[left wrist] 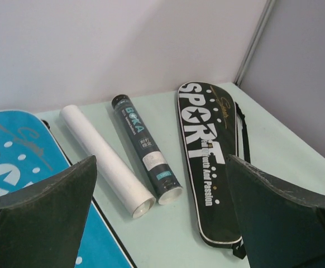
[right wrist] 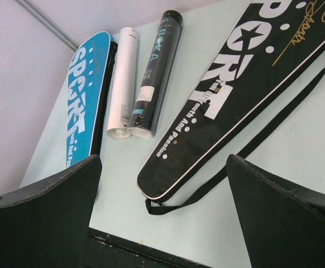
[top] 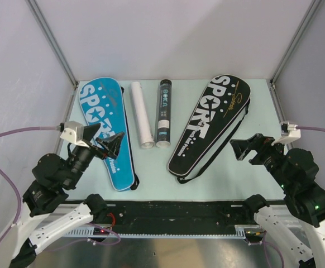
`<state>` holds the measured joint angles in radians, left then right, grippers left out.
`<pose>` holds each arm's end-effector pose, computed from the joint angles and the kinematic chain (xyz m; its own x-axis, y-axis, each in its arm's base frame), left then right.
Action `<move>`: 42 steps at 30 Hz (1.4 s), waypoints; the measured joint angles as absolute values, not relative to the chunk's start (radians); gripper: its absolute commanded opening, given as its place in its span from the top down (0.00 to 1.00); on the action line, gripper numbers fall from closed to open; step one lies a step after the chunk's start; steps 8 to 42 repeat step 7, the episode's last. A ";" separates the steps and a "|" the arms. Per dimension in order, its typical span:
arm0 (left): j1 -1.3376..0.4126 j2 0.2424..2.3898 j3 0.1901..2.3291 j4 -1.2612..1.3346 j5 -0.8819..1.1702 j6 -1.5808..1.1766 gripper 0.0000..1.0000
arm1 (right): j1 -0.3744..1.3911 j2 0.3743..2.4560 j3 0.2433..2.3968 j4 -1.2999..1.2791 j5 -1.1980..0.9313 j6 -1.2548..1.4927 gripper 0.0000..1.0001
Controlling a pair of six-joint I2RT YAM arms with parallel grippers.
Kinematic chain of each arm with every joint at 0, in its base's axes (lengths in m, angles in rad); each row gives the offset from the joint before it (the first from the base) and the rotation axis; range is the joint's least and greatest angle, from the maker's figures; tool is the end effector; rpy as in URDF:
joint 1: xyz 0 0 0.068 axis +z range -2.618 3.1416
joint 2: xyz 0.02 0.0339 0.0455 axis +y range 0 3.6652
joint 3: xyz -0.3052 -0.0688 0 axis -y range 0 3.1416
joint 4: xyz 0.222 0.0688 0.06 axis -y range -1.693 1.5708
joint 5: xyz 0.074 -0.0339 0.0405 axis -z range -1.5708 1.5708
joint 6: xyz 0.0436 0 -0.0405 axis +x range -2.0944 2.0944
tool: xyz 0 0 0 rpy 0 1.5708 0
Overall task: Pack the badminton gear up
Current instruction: Reset both arms
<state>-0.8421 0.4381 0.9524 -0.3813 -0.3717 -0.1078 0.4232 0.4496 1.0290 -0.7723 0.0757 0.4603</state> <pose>0.0258 -0.0051 0.4196 0.0388 -0.1940 -0.9802 0.4622 0.8732 -0.1545 0.0135 0.0025 0.3954 -0.3084 0.3469 -0.8857 -0.2286 0.8768 0.4230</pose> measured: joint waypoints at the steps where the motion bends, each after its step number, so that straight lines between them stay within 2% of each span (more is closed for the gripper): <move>1: -0.842 0.437 0.953 -0.396 -0.379 -0.116 0.00 | 0.423 0.448 1.029 -0.772 0.076 0.461 0.01; 42: -0.842 0.436 0.965 -0.454 -0.401 -0.136 0.00 | 0.423 0.443 1.029 -0.772 0.094 0.463 0.01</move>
